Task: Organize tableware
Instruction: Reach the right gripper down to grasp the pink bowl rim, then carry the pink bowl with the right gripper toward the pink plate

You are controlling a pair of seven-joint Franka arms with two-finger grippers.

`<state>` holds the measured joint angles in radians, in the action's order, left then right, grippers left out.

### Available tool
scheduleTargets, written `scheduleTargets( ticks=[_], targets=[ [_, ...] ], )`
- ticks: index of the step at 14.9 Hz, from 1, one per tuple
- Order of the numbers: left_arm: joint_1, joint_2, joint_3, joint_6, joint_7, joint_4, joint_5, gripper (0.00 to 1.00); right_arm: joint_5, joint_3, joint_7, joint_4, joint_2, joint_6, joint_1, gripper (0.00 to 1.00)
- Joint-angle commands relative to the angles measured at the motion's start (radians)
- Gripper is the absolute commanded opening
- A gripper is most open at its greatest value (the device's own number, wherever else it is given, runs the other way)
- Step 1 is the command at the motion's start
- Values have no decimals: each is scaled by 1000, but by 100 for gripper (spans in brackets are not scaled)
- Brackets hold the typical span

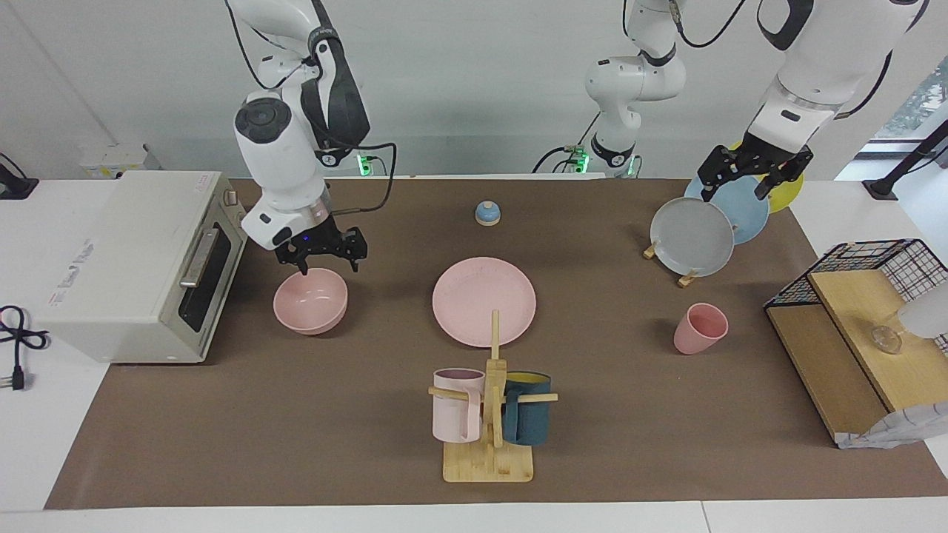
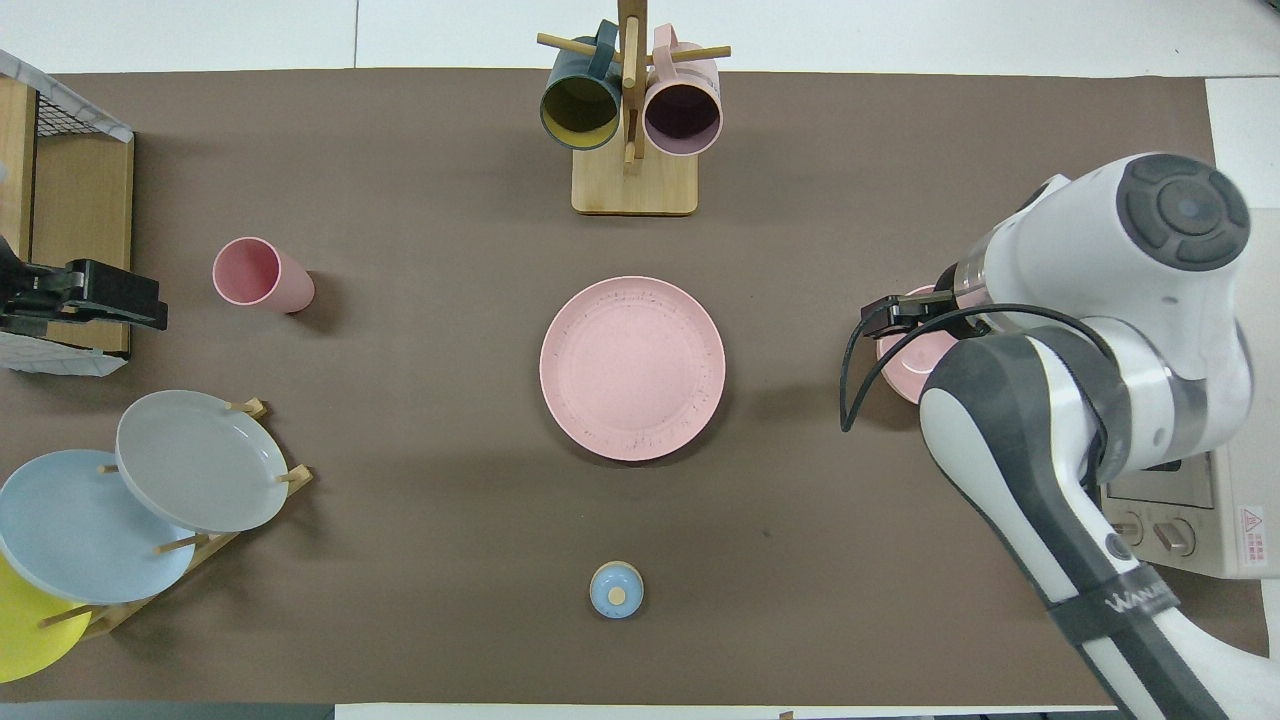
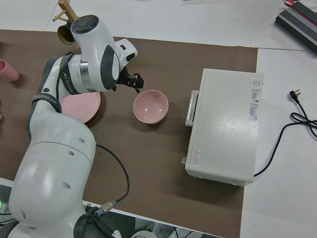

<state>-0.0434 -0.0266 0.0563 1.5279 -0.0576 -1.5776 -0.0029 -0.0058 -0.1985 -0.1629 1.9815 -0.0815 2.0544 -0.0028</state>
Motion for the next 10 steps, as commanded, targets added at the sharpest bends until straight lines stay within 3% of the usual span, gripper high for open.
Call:
scheduleTargets(
  ticks=[1, 4, 8, 10],
  targets=[
    [8, -24, 5, -8, -2, -22, 17, 100, 18, -19, 2, 146, 31, 148, -14, 100],
    [8, -24, 5, -9, -2, -22, 17, 100, 17, -21, 8, 175, -7, 203, -5, 100],
    [10, -24, 3, -8, -1, -22, 17, 100, -3, -19, 46, 197, -29, 224, -3, 52],
    [10, -24, 3, -8, -1, -21, 17, 100, -61, -19, 49, 197, -29, 228, -2, 37]
  ],
)
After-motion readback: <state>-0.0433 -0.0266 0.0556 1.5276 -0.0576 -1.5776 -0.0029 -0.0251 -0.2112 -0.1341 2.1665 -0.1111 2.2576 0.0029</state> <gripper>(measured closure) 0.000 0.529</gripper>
